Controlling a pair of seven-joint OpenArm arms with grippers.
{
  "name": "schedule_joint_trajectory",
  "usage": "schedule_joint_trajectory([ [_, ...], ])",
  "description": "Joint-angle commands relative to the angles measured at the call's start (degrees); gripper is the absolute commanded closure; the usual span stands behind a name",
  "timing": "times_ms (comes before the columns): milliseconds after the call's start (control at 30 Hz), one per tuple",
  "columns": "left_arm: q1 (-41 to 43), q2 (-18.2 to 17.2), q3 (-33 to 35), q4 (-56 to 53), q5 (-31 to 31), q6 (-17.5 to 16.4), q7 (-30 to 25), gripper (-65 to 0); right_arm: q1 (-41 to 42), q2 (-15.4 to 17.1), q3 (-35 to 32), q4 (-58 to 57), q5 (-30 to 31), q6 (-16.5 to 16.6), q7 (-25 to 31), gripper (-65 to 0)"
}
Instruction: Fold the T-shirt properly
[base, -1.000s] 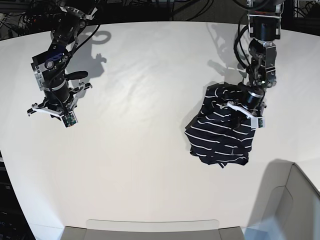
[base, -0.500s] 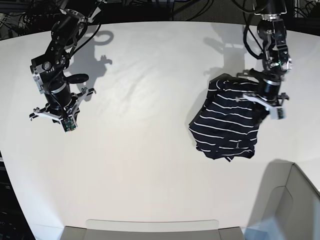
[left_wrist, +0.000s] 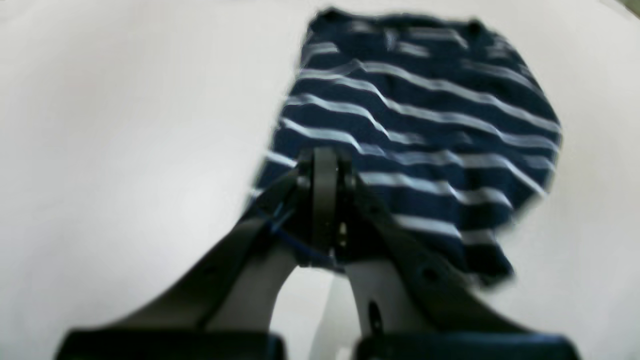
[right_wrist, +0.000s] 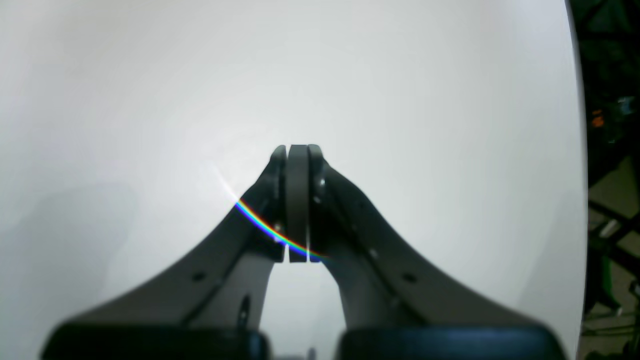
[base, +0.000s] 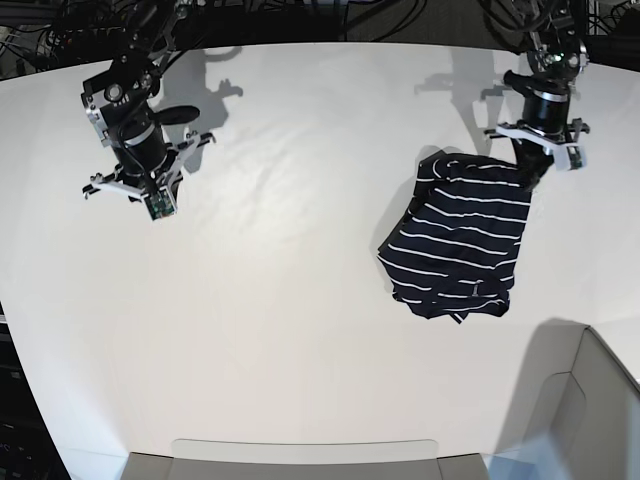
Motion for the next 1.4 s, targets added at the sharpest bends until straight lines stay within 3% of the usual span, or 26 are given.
schedule_joint_trajectory([
  [0, 1.1, -0.5, -0.3, 1.1, -0.4, -0.1, -1.5, 0.0, -0.5, 0.0, 0.1, 1.1, 0.7, 0.6, 1.3, 0.0],
  [300, 11.1, -0.6, -0.4, 3.6, -0.4, -0.1, -1.6, 0.0, -12.6, -0.1, 0.2, 1.6, 1.0, 0.6, 1.3, 0.0],
  [433, 18.1, 1.2, -0.5, 7.1, -0.4, 0.0, -3.7, 0.0, -20.1, -0.1, 1.9, 1.6, 9.0, 0.6, 2.0, 0.0],
  [633, 28.4, 6.1, -0.3, 7.5, -0.4, 0.0, -11.6, 0.0, -33.1, -0.1, 4.0, 1.6, 15.9, 0.6, 16.2, 0.0],
  [700, 31.6, 9.0, -0.3, 7.3, -0.3, -0.1, -12.9, 0.0, -36.3, -0.1, 4.1, 1.4, 16.0, 0.6, 18.0, 0.0],
  [800, 34.5, 10.3, 0.0, 5.1, -0.2, -0.2, -15.2, 0.0, -39.0, -0.1, 4.1, -0.1, 16.0, 0.6, 18.3, 0.0],
  [933, 35.8, 11.1, 0.3, -2.1, -0.2, -0.2, -21.8, 0.0, -40.6, -0.1, 4.2, -4.8, 16.0, 0.6, 20.8, 0.0],
  [1067, 35.8, 12.7, 0.4, -11.8, -0.2, -0.7, -27.4, 0.0, -40.7, -0.1, 7.0, -15.2, 15.5, 0.6, 30.0, 0.0],
  [1167, 35.2, 12.7, 1.4, -19.7, -0.2, -4.5, -31.4, 0.0, -39.8, 0.0, 8.3, -23.1, 15.2, 0.6, 36.4, 0.0],
  [1300, 31.6, 12.8, 1.4, -31.8, 0.2, -7.8, -35.3, 0.0, -36.7, 0.1, 9.5, -32.3, 9.4, 0.6, 40.2, 0.0],
  [1367, 27.3, 12.7, 1.2, -39.0, 3.9, -7.7, -35.9, 0.0, -33.1, 0.1, 11.0, -38.1, 5.7, 0.6, 40.8, 0.0],
])
